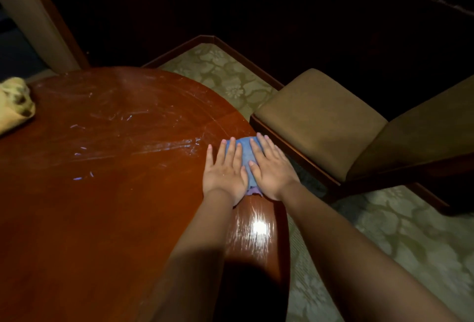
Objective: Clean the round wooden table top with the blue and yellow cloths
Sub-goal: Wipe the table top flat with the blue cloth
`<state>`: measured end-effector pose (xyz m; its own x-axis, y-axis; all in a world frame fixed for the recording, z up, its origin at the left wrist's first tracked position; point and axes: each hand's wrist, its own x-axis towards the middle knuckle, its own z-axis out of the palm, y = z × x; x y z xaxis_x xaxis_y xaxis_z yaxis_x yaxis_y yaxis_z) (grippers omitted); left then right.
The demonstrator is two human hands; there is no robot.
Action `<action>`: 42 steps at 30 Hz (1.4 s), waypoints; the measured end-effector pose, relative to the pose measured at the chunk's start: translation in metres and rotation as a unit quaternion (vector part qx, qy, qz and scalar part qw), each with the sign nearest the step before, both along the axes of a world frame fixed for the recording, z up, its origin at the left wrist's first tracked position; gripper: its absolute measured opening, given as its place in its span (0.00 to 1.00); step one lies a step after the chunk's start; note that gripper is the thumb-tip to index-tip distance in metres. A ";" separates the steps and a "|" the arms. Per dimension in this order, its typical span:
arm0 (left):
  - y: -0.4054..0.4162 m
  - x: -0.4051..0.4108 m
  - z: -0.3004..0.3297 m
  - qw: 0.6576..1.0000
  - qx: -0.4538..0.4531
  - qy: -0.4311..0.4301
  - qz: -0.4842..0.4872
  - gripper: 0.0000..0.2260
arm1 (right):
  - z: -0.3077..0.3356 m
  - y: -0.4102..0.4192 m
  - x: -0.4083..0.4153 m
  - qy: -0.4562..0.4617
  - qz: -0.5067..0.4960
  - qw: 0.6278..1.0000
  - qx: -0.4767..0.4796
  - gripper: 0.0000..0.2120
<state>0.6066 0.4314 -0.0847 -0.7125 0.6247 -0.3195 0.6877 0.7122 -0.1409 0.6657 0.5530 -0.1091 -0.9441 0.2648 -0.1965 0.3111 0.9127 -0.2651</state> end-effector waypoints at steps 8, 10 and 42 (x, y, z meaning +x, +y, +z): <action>0.007 -0.009 0.001 1.000 0.004 -0.019 0.017 0.25 | 0.001 0.003 -0.010 0.000 -0.021 1.000 -0.020 0.28; 0.004 -0.005 0.002 1.000 0.002 -0.021 0.015 0.25 | 0.002 -0.005 -0.003 -0.001 -0.043 0.999 -0.028 0.28; -0.220 0.149 -0.003 0.989 0.046 -0.024 0.138 0.33 | 0.020 -0.207 0.118 -0.023 0.134 0.991 -0.002 0.40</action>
<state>0.7551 0.2111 -0.0875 -0.8453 0.4367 -0.3078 0.4700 0.8818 -0.0397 0.7838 0.3463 -0.0893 -0.9704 0.0045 -0.2413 0.0691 0.9631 -0.2600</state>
